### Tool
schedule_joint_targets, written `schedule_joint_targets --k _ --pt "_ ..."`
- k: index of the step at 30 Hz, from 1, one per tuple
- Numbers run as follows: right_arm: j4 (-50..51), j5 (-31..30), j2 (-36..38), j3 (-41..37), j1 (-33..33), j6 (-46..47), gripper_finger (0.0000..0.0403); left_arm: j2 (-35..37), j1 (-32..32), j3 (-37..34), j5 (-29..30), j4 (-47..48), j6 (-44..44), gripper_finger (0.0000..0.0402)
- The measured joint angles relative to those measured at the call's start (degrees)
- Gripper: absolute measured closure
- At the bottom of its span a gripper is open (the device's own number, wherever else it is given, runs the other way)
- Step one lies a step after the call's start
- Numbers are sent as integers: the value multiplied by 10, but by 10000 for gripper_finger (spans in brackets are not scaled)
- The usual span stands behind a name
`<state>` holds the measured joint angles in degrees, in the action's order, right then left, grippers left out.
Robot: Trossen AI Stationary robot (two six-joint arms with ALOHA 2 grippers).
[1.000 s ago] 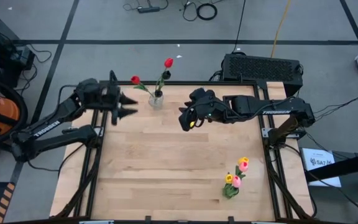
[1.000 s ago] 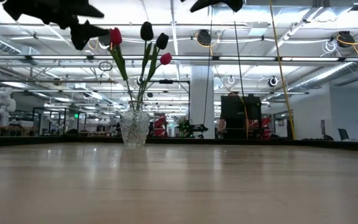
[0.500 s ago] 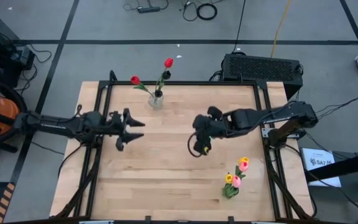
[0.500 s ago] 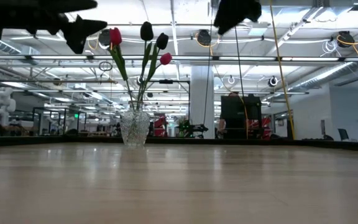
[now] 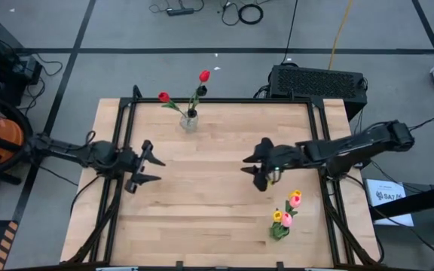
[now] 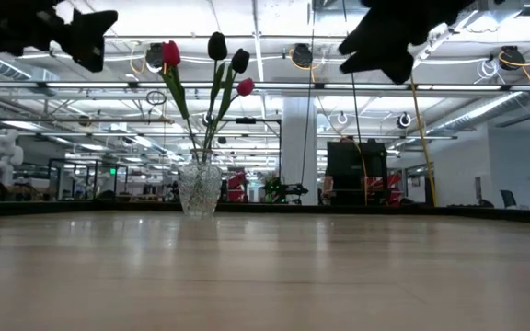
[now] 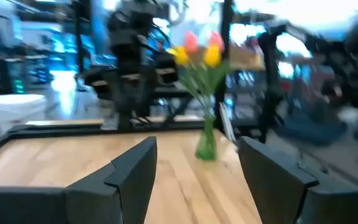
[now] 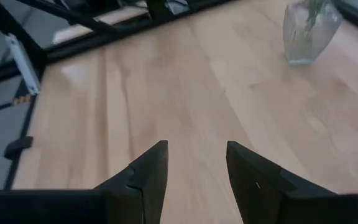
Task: Sort flowers into vase by color
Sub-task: Return to Home Position
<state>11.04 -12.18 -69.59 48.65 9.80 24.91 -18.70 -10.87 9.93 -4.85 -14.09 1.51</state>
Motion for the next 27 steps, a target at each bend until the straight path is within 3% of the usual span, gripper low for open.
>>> schedule_joint_targets --k 6,9,15,24,27 --pt "0 0 76 -29 -1 -7 248 84 0 -53 86 -5 11 168" --pt "-2 -3 89 -29 -1 -23 248 116 6 -67 102 -6 9 168" --pt "-1 -15 92 -29 -14 -32 248 159 42 -82 6 3 12 168" --pt "-1 -16 92 -29 -35 -33 248 174 124 -81 -87 25 21 168" --pt "3 -17 92 -29 -42 -32 248 174 137 -81 -90 57 24 168"
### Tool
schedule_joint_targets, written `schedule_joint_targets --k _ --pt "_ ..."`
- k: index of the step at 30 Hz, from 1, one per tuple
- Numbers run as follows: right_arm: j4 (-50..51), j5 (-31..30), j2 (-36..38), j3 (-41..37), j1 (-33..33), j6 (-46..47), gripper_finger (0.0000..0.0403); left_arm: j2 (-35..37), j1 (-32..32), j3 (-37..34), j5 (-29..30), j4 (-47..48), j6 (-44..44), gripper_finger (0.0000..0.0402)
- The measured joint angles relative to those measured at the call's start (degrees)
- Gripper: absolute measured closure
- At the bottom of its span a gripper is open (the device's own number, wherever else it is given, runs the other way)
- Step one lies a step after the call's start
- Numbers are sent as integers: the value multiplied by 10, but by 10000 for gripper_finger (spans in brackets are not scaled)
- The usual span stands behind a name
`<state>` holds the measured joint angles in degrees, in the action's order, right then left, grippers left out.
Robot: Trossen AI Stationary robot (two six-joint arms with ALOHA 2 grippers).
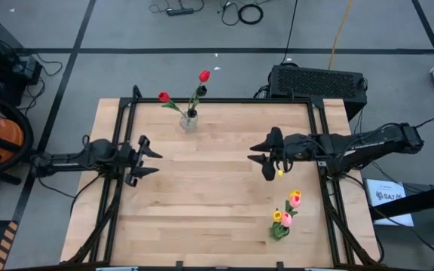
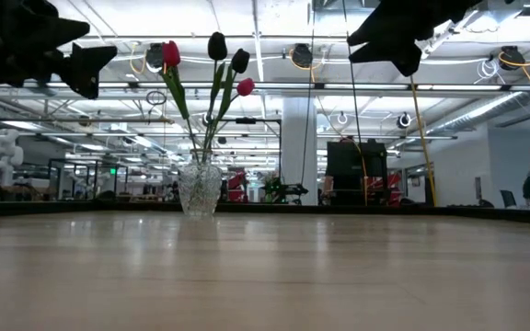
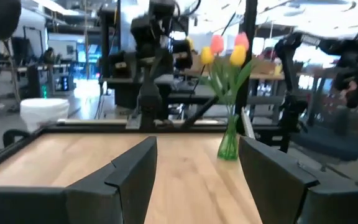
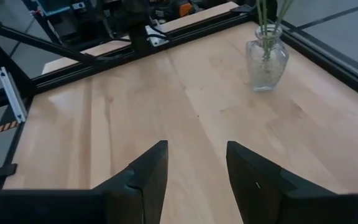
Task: Sort flowers into vase by color
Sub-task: Return to Home Position
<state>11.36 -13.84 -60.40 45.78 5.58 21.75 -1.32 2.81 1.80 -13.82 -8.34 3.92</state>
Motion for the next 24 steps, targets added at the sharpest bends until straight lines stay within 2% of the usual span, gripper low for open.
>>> schedule_joint_targets --k 5,10,12,14,20,24 --pt "1 2 0 0 0 15 248 2 2 0 -26 8 0 168" --pt "1 2 0 0 0 15 248 13 2 0 -143 15 2 168" --pt "1 2 0 0 0 15 248 13 2 0 -161 17 2 168" --pt "1 2 0 0 0 16 248 13 2 -2 -136 21 2 168" --pt "1 2 0 0 0 13 248 12 2 -14 73 22 0 168" --pt "5 2 0 0 0 11 248 12 2 -14 95 40 -3 168"
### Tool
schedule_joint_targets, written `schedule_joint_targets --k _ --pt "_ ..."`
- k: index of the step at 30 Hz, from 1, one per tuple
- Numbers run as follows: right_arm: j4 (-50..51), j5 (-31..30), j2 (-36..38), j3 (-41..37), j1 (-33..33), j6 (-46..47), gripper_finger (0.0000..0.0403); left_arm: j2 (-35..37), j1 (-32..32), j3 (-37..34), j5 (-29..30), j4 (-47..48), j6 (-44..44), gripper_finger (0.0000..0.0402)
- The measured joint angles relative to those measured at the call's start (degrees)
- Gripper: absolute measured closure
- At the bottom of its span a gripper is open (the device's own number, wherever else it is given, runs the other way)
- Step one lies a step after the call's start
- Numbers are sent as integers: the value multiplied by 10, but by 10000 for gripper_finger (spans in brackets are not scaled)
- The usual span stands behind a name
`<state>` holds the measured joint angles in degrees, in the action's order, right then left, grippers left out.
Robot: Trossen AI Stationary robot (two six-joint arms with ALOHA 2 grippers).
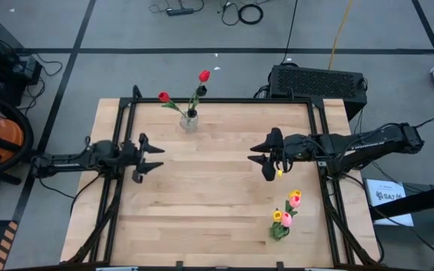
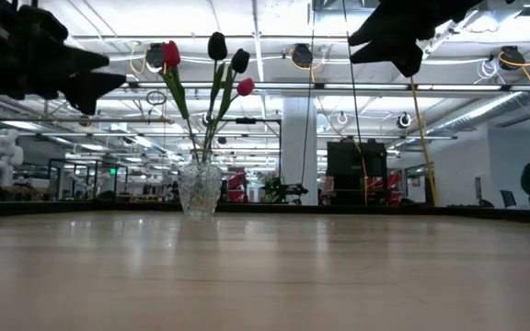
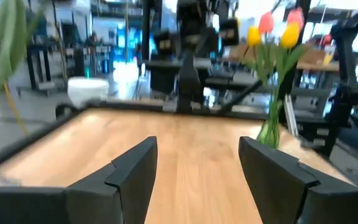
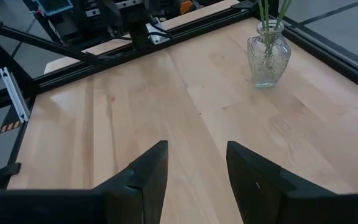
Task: Sort flowers into vase by color
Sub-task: Return to Home Position
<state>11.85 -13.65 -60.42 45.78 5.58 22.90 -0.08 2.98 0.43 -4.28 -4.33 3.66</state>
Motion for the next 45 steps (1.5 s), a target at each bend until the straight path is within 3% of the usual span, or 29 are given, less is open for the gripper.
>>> schedule_joint_targets --k 12,21,24,28,32,35,45 --pt "10 -1 0 -7 0 -62 248 -2 0 0 1 30 18 168" --pt "-131 3 40 -168 0 -21 248 -2 0 -1 1 31 18 168" --pt "-187 15 87 -233 1 -12 248 -2 0 -1 1 31 19 168" --pt "-279 80 179 -327 1 -19 248 -3 0 -1 1 31 19 168" --pt "-354 75 273 -410 1 -5 248 -3 0 -1 1 31 19 168" --pt "-348 48 333 -452 0 14 248 -3 0 -1 1 31 19 168" --pt "-190 30 520 -448 0 0 248 -3 0 -1 1 31 19 168"
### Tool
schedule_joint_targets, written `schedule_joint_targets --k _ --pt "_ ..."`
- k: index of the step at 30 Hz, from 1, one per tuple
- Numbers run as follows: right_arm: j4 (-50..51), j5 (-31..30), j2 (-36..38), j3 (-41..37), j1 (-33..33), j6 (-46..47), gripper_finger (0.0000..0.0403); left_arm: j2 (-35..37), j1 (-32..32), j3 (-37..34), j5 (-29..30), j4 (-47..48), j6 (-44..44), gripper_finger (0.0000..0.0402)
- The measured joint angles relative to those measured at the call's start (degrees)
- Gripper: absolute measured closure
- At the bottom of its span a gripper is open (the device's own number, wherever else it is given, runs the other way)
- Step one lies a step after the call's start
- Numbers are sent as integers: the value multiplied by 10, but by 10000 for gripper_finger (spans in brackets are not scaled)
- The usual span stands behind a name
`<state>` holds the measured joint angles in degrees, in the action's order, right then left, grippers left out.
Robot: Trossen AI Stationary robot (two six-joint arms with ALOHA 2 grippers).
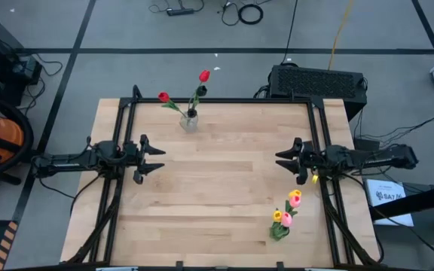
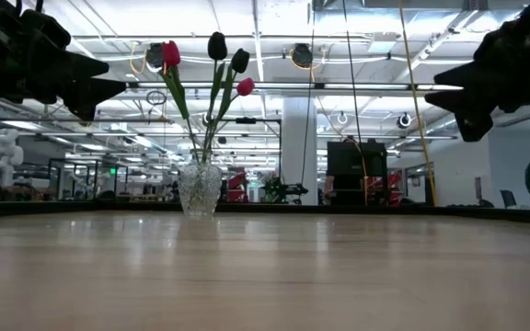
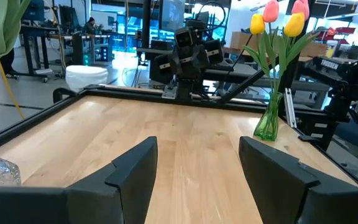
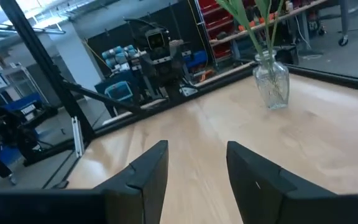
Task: Sort flowers into vase by color
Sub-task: Return to Home Position
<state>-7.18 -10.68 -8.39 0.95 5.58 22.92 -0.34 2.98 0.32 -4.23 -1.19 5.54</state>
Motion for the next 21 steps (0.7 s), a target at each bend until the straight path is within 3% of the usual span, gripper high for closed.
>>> schedule_joint_targets --k 2,5,13,21 --pt "51 1 43 1 0 -1 248 0 0 0 0 0 0 168" --pt "51 2 83 2 0 -32 248 0 0 0 0 0 0 168" --pt "57 -28 67 5 -1 -111 248 0 0 0 0 0 0 168" --pt "57 -28 63 5 -1 -114 248 0 0 0 0 0 0 168"
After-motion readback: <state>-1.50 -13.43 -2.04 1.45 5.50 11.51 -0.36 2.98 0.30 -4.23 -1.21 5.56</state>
